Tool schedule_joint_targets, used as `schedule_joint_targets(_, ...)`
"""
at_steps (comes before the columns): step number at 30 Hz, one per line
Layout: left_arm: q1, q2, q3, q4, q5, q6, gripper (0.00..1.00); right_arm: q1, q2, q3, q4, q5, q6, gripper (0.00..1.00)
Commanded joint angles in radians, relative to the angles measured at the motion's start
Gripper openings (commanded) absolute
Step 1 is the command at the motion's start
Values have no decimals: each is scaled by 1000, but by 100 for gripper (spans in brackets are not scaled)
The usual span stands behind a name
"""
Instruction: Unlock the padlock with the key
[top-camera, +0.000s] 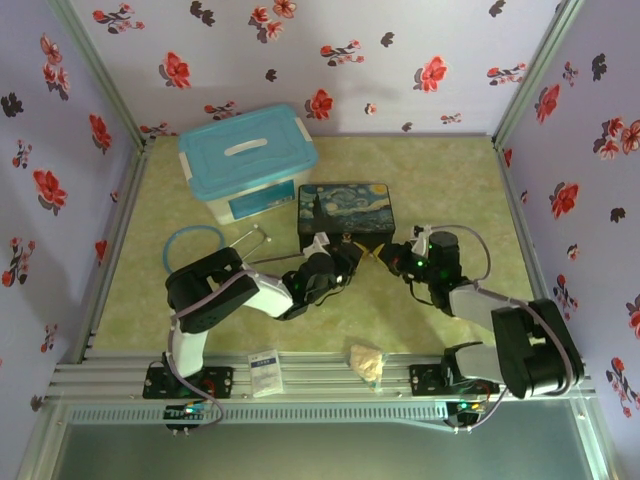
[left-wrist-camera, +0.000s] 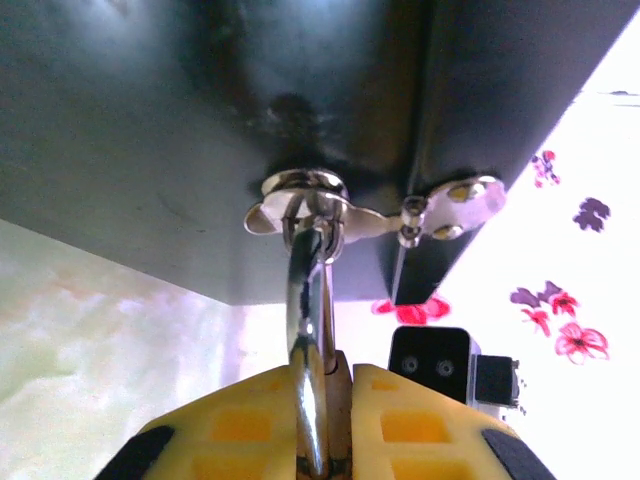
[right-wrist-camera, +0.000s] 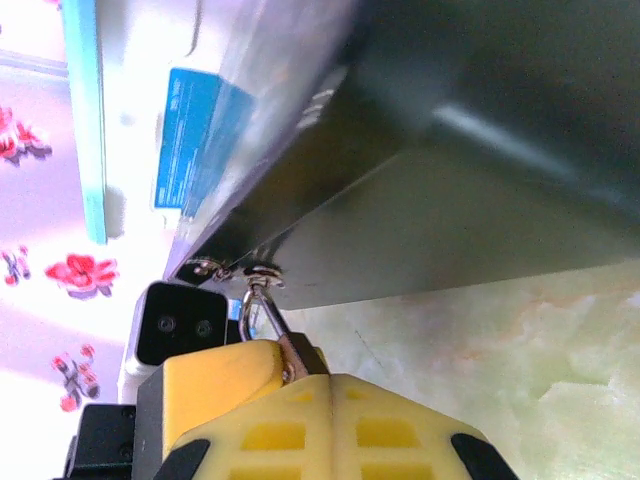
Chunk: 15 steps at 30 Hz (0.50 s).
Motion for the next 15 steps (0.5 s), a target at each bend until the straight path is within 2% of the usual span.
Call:
schedule_joint_targets(1, -48, -37, 41, 127, 142, 9, 0, -20, -6, 33, -55, -45, -117, 0)
schedule_joint_targets(5, -48, -41, 36, 138, 152, 11, 0, -53, 56, 43, 10, -135, -43, 0)
schedule_joint_targets(7, -49, -38, 33, 141, 151, 12, 0, -43, 50, 36, 53, -125, 12, 0)
schedule_joint_targets(12, -51, -18, 48, 139, 147, 13, 0, 56, -55, 32, -77, 84, 121, 0)
schedule_joint_targets(15, -55, -5, 62, 141, 147, 26, 0, 103, -103, 14, -90, 179, 268, 0)
